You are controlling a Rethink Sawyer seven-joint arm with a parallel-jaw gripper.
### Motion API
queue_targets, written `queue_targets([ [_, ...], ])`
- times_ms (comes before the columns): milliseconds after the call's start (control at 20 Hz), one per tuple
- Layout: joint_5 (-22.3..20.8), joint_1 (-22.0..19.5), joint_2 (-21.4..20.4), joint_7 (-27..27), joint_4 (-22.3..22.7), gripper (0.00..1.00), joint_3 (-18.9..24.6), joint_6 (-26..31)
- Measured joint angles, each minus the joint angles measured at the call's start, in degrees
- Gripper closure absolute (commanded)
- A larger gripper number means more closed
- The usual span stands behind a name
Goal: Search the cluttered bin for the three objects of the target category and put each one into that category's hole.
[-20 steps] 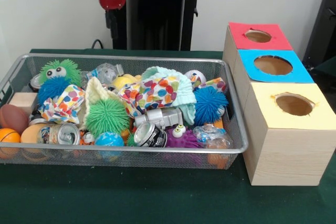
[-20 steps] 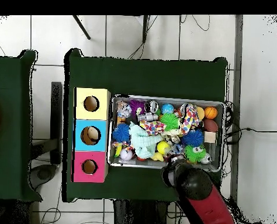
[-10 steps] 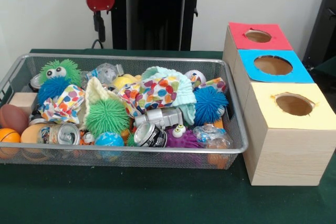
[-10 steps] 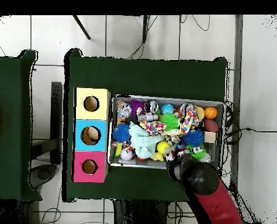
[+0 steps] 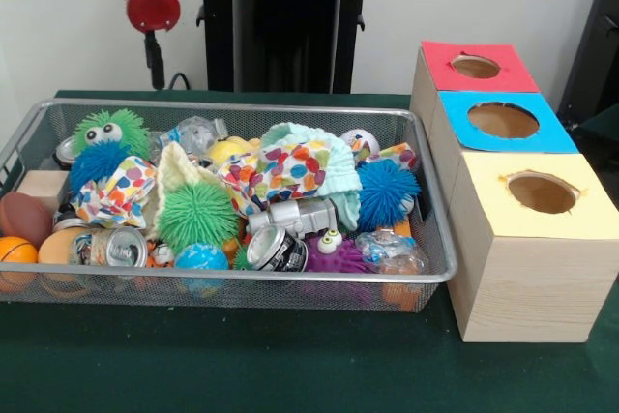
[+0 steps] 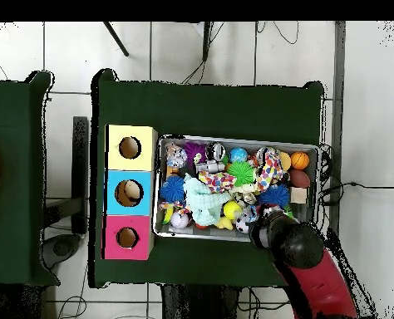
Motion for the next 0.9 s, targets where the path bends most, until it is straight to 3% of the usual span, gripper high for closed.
queue_targets([
  [400,0.19,-2.40,1.93,0.00,-0.02,0.00,2.23,-2.47],
  [900,0.19,-4.55,4.74,0.01,0.33,0.00,7.10,-10.31],
])
